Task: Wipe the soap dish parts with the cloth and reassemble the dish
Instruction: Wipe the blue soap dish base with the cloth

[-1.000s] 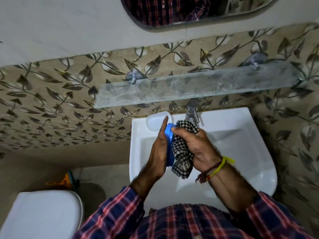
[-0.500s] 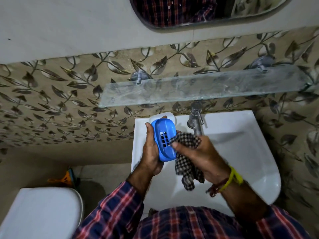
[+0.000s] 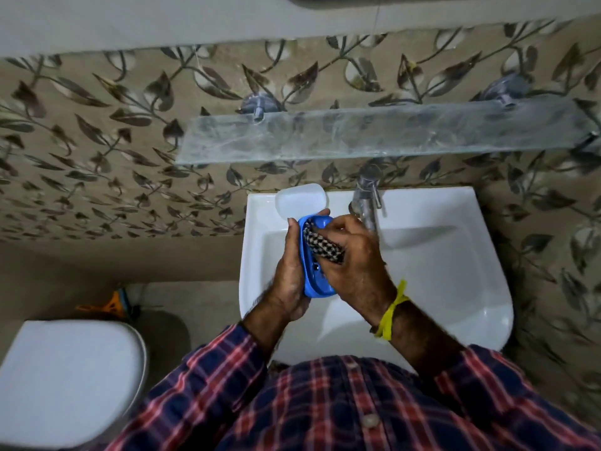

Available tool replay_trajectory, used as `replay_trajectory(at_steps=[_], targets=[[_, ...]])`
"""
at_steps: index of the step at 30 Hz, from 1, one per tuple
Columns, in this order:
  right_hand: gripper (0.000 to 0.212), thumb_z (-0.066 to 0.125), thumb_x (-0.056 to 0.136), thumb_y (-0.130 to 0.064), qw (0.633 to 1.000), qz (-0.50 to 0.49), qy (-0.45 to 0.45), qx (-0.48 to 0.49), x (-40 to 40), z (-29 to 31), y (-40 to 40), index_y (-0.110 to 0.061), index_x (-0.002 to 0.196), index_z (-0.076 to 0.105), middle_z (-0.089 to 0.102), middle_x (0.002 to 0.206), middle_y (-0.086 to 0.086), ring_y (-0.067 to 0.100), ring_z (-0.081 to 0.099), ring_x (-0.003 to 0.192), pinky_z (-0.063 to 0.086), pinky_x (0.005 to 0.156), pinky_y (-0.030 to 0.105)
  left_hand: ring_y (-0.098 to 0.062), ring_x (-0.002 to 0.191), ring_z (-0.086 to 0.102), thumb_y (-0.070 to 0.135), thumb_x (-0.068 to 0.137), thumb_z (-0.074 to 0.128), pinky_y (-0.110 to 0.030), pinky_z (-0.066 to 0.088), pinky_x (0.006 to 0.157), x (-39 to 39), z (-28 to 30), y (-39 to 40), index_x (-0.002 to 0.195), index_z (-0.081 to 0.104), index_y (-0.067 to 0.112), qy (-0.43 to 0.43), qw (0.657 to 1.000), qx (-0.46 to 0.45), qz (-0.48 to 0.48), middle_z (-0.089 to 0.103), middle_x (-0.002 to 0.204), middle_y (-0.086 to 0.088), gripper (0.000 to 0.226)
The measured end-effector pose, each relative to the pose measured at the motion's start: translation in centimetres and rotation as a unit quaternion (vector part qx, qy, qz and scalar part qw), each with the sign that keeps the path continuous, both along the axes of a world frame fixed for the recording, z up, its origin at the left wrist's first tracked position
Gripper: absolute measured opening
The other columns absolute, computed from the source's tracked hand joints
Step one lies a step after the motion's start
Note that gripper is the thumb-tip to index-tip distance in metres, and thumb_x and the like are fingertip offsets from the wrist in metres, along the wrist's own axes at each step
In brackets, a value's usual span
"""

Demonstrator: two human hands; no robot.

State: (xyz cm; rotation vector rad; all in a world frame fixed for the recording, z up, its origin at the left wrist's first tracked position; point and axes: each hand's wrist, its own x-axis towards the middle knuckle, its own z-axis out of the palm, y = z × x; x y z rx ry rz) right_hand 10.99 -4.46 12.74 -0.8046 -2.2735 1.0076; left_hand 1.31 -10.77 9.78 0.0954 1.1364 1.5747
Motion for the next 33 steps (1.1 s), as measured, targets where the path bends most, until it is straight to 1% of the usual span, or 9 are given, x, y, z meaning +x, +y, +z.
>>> replay_trajectory(at_steps=[2,4,8,12,16,20,24,28,33], targets=[[0.06,0.067,0.08,-0.008,0.992,0.035,-0.106,0.065,1.1,-0.1,-0.6,-0.027,0.136,0.058,0.057,0.105,0.006,0.027,0.058,0.097,0.056,0.084,0.042,-0.024,0.107,0.069,0.066,0.098,0.025,-0.04,0.057,0.09,0.0,-0.5,-0.1,0.141,0.055,0.026,0.012,1.0,0.018,0.009,0.071,0.121,-0.008,0.066],[0.07,0.063,0.077,-0.015,0.978,0.02,-0.174,0.108,2.1,0.3,-0.6,-0.04,0.141,0.049,0.059,0.101,0.003,0.029,0.06,0.092,0.053,0.075,0.035,-0.023,0.098,0.071,0.067,0.097,0.026,-0.039,0.059,0.083,0.3,-0.8,-0.3,0.134,0.062,0.029,0.017,1.0,0.022,0.005,0.073,0.112,-0.008,0.064],[0.064,0.062,0.076,-0.006,0.993,-0.005,-0.115,0.03,0.5,1.1,0.2,-0.03,0.136,0.059,0.066,0.103,0.004,0.026,0.065,0.096,0.052,0.079,0.029,-0.022,0.091,0.074,0.065,0.099,0.024,-0.037,0.061,0.074,0.7,-1.0,-0.1,0.114,0.074,0.028,-0.011,1.0,0.009,-0.005,0.076,0.104,-0.008,0.064],[0.071,0.062,0.074,-0.008,0.981,0.097,-0.148,0.084,1.1,1.2,-1.0,-0.032,0.141,0.053,0.063,0.112,0.006,0.033,0.064,0.096,0.056,0.077,0.043,-0.021,0.09,0.07,0.066,0.097,0.026,-0.036,0.058,0.077,-0.6,-0.9,-0.2,0.14,0.056,0.025,-0.011,0.999,0.042,0.0,0.072,0.106,-0.007,0.067],[0.07,0.056,0.073,-0.011,0.982,0.03,-0.148,0.114,0.7,1.1,0.4,-0.029,0.141,0.053,0.064,0.122,0.005,0.032,0.065,0.102,0.056,0.082,0.037,-0.024,0.097,0.071,0.063,0.1,0.025,-0.039,0.06,0.079,-0.1,-1.3,0.0,0.139,0.058,0.023,-0.021,0.999,0.034,-0.012,0.073,0.113,-0.009,0.065],[0.071,0.054,0.075,-0.015,0.962,0.138,-0.178,0.156,1.2,0.8,-0.8,-0.032,0.144,0.048,0.061,0.115,0.007,0.037,0.064,0.093,0.056,0.073,0.044,-0.025,0.099,0.064,0.068,0.098,0.024,-0.039,0.053,0.087,-1.3,-1.2,-0.2,0.144,0.052,0.027,-0.008,0.998,0.051,-0.02,0.065,0.115,-0.011,0.067],[0.067,0.055,0.077,-0.02,0.967,0.075,-0.182,0.159,1.1,0.7,-0.2,-0.033,0.143,0.05,0.063,0.112,0.008,0.037,0.066,0.087,0.056,0.068,0.043,-0.023,0.099,0.068,0.067,0.098,0.025,-0.039,0.055,0.086,-0.7,-1.4,0.0,0.142,0.055,0.026,-0.002,0.999,0.04,-0.03,0.07,0.113,-0.007,0.067],[0.068,0.065,0.074,-0.011,0.944,0.148,-0.207,0.21,1.8,0.6,-0.8,-0.032,0.138,0.055,0.065,0.106,0.008,0.038,0.066,0.078,0.054,0.06,0.04,-0.029,0.101,0.063,0.07,0.097,0.025,-0.043,0.049,0.096,-1.6,-1.3,-0.2,0.145,0.051,0.027,0.0,0.998,0.056,-0.036,0.063,0.117,-0.02,0.069],[0.063,0.057,0.083,-0.016,0.954,0.113,-0.221,0.168,1.5,0.7,-0.9,-0.037,0.142,0.049,0.06,0.114,0.006,0.038,0.064,0.088,0.053,0.068,0.041,-0.025,0.091,0.067,0.07,0.097,0.023,-0.039,0.055,0.087,-2.1,-1.2,0.4,0.143,0.053,0.029,0.007,0.997,0.051,-0.05,0.069,0.107,-0.015,0.068]])
